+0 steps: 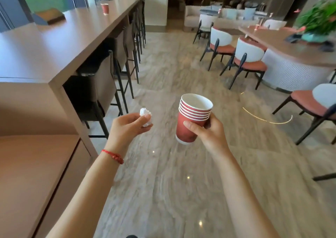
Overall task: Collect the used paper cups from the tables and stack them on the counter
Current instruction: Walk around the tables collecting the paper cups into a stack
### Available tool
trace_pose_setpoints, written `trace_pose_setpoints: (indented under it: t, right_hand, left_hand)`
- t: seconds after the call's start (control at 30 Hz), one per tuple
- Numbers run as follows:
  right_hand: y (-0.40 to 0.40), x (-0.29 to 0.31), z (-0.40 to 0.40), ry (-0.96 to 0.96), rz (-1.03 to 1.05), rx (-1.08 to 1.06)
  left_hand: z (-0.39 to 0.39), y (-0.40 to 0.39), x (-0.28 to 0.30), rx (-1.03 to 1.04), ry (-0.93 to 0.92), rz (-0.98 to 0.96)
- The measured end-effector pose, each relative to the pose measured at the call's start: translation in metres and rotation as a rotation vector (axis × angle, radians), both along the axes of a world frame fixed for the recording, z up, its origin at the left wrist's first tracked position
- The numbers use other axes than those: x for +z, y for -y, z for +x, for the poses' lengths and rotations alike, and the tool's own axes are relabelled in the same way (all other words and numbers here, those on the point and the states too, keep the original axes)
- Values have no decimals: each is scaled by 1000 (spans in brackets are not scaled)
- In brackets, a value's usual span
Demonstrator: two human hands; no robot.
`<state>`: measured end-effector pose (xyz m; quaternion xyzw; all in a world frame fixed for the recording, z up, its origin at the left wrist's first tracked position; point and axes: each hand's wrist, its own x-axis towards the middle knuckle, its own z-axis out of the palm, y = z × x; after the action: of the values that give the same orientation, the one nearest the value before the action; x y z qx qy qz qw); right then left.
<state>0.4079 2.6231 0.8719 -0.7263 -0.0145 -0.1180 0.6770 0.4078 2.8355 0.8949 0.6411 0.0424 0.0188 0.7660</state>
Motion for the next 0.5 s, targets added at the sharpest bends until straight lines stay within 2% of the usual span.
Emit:
trace_pose_setpoints:
  t: [0.33, 0.5]
  right_hand:
    - [-13, 28, 124, 15, 47, -25]
    - [-1, 20, 205, 9, 44, -22]
  left_hand:
    - [140, -20, 21, -31, 1, -21]
    - [221, -6, 14, -31, -13, -4]
